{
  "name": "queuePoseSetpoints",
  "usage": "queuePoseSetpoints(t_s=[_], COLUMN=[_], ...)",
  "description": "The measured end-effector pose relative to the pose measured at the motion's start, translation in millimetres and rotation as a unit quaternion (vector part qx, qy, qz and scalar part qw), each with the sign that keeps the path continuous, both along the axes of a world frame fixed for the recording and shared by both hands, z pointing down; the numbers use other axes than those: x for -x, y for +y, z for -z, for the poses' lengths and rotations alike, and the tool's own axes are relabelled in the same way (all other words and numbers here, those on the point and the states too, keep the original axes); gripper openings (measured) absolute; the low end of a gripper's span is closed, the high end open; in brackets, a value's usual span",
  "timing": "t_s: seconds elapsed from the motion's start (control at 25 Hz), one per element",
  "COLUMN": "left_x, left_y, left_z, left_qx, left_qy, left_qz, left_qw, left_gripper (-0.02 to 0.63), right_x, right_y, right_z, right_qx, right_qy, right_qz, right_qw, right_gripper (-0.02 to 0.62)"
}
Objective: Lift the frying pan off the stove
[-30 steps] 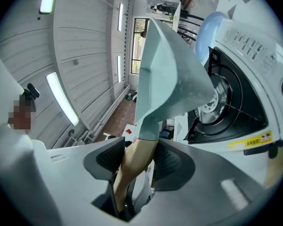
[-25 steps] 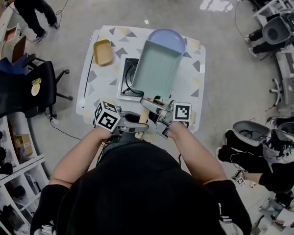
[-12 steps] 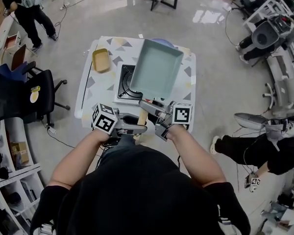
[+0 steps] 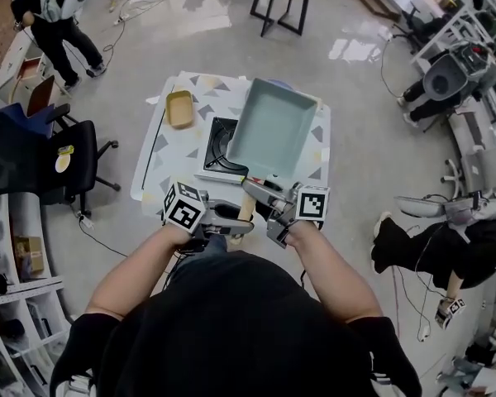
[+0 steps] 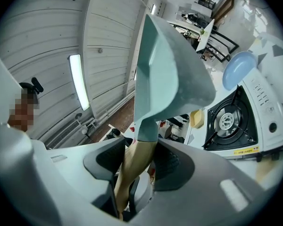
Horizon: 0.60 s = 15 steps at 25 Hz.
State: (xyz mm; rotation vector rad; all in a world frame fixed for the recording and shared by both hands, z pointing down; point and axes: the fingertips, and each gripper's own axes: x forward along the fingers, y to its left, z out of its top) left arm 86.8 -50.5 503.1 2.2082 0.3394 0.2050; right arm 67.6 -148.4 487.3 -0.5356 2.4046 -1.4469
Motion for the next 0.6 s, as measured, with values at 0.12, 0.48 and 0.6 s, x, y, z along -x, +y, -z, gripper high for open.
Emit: queuePoseSetpoints(t_s=[0.12, 0.48, 0.6], left_x=[-1, -5, -6], left_y=[7, 25, 29], left_z=[1, -2, -2], left_qx=[-0.005, -0.008, -0.008], left_qy=[-0.001, -0.004, -0.004], left_qz=[0.0, 0.002, 0.001], left_qw=[1.0, 1.0, 1.0], left_gripper=[0.143, 0.144, 0.144], right_x=[-1, -3, -2], right_y=[7, 25, 30], right_z=[-1, -2, 1], right_qx=[-0.002, 0.0, 0.002], right_qy=[0.009, 0.001, -0.006], right_qz=[0.001, 0.006, 0.007], right_qw=[1.0, 1.0, 1.0], right_gripper=[0.212, 0.212, 0.212])
